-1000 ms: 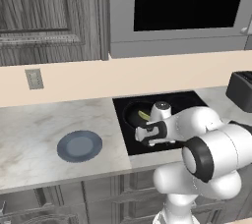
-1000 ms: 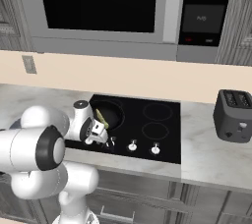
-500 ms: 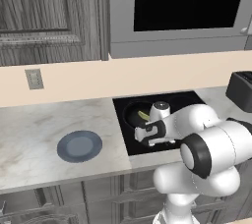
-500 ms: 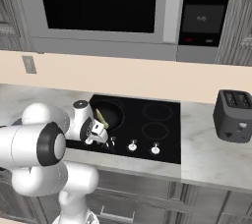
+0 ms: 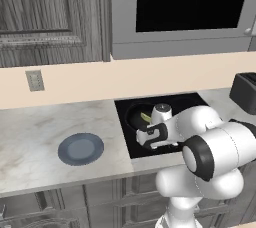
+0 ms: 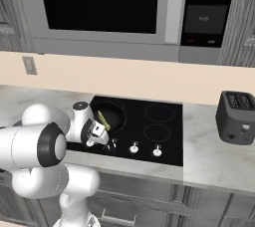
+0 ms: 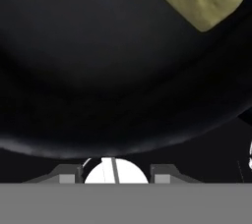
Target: Pick up the butter stick and place it in the pan. Then turn on the burner for the pan.
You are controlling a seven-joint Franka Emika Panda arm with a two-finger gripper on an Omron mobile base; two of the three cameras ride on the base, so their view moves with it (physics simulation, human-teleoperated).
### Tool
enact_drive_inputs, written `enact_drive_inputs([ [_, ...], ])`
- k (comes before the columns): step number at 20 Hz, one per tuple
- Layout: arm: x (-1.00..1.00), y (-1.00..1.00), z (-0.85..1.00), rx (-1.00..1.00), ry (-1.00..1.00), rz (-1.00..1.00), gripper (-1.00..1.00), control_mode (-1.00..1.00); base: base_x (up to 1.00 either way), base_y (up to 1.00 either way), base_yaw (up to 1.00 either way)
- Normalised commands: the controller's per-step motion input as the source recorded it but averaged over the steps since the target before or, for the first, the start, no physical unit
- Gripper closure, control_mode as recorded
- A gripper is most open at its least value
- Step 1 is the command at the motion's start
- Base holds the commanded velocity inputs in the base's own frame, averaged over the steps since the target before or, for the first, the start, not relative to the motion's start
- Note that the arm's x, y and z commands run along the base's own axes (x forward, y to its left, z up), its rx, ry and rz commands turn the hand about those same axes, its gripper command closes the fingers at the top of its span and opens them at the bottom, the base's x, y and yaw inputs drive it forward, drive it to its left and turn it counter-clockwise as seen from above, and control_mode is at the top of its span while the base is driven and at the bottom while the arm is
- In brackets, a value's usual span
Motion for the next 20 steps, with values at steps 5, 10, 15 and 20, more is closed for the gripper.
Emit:
enact_drive_inputs([
  [5,0.00,0.00,0.00,0.00,0.00,0.00,1.00,-1.00,0.00,0.00,0.00],
  [10,0.00,0.00,0.00,0.00,0.00,0.03,1.00,-1.00,0.00,0.00,0.00],
  [15,0.00,0.00,0.00,0.00,0.01,0.20,1.00,-1.00,0.00,0.00,0.00],
  [20,0.00,0.00,0.00,0.00,0.00,0.24,1.00,-1.00,0.00,0.00,0.00],
])
